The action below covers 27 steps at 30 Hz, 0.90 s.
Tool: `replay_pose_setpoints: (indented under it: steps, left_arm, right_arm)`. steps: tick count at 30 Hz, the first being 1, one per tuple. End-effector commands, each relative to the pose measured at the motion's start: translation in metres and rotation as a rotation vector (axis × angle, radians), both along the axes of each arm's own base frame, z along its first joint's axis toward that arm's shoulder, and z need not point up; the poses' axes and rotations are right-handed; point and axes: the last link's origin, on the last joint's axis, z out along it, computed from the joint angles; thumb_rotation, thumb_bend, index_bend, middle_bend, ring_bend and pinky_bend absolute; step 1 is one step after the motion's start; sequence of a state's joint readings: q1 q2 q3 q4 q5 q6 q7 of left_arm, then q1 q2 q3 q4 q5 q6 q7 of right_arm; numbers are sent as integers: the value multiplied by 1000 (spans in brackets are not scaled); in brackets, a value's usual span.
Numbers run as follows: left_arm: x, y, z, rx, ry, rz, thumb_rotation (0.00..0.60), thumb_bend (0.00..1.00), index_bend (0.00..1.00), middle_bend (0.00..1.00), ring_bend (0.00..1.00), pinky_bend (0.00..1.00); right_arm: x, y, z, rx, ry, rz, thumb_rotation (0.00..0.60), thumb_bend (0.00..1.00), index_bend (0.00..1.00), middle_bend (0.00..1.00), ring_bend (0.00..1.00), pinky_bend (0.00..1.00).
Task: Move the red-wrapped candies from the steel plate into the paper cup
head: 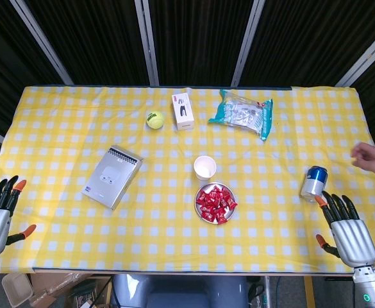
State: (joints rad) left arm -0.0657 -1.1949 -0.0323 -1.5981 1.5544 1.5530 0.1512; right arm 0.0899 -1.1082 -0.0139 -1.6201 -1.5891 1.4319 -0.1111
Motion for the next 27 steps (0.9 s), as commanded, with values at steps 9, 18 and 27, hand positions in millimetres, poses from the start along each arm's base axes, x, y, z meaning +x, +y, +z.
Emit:
replay_pose_setpoints:
  steps: [9, 18, 27]
  left_arm:
    - [0, -1, 1, 5, 0, -3, 600, 1, 0, 0, 0, 0]
    - [1, -1, 0, 1, -13, -12, 600, 1, 0, 0, 0, 0]
    - [1, -1, 0, -16, -22, -2, 600, 1, 0, 0, 0, 0]
  right_arm:
    - [5, 2, -1, 3, -20, 17, 600, 342, 0, 0, 0, 16]
    - [38, -3, -11, 42, -104, 73, 600, 342, 0, 91, 630, 878]
    - [90, -30, -50, 170, -121, 85, 600, 341, 0, 175, 690, 904]
